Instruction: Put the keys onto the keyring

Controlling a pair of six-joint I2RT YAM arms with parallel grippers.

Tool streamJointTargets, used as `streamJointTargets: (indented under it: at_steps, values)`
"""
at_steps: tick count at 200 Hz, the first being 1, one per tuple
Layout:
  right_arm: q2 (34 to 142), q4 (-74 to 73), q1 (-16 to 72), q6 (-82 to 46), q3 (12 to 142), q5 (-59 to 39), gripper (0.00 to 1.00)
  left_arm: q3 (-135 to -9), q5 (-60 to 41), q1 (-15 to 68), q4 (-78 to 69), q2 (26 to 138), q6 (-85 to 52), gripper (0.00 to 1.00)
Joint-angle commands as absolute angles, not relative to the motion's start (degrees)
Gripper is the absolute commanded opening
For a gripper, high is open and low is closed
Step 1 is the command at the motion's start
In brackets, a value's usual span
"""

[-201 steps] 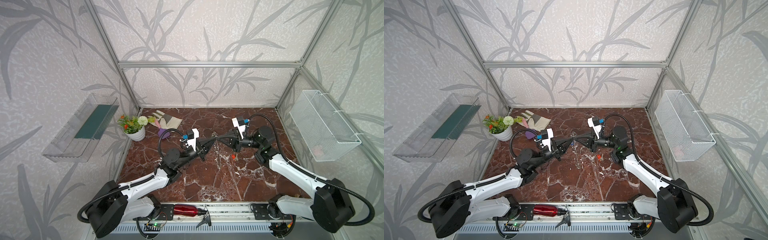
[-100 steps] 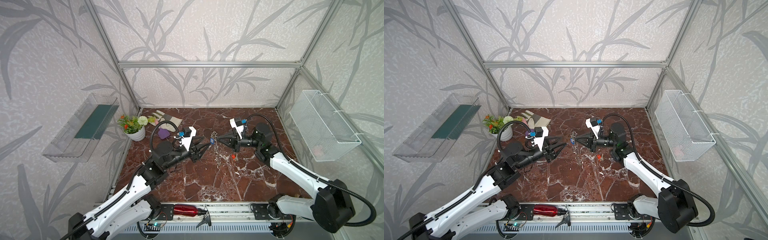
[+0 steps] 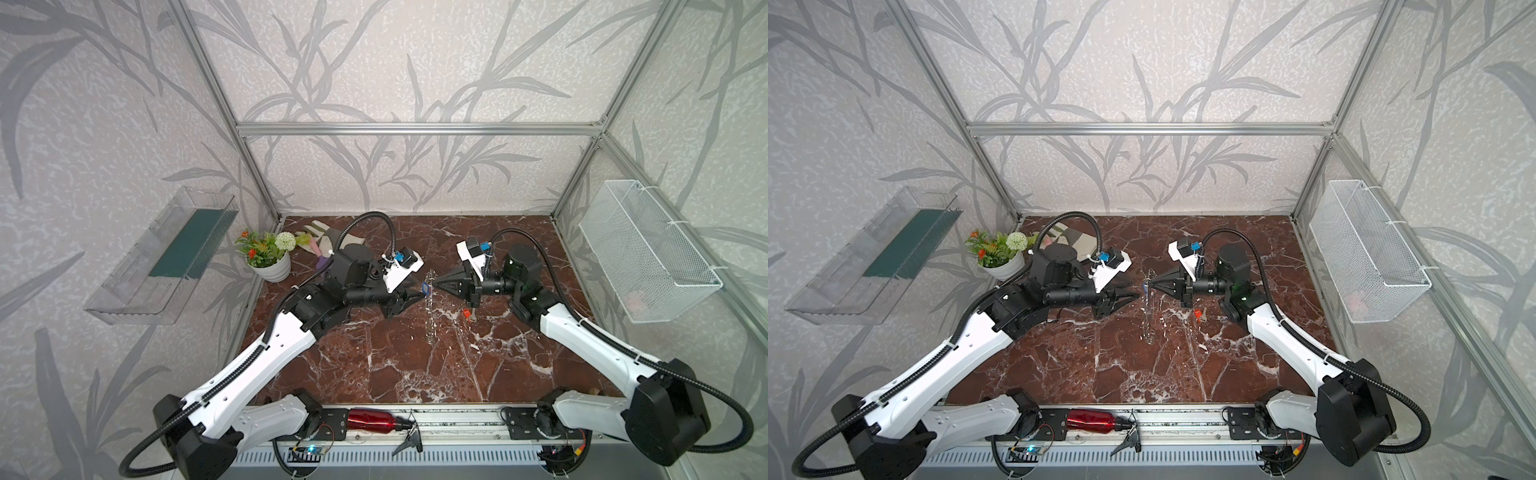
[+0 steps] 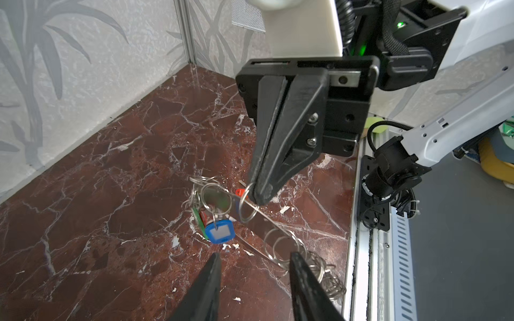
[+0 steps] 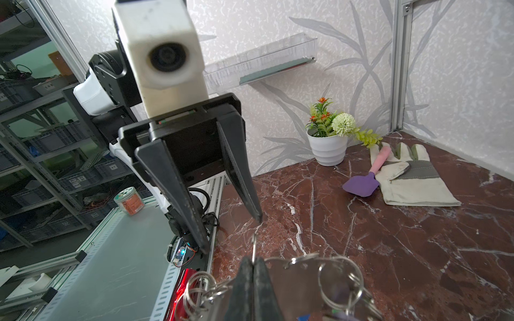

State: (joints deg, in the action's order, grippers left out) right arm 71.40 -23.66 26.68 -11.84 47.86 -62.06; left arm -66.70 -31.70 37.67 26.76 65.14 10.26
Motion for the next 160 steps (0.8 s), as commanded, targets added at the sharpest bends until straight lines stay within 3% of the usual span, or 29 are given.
streamJointTargets:
  at_steps: [1, 160]
  values:
    - [69.92, -24.86, 26.53, -11.01, 48.96, -64.10, 0.00, -70.75, -34.12, 36.99, 29.75, 66.73, 14.74, 0.40]
    - [71.46, -27.81, 26.62, -13.38, 48.88, -66.01, 0.00, -76.52, -45.57, 34.94, 34.05, 72.12, 20.13, 0.32]
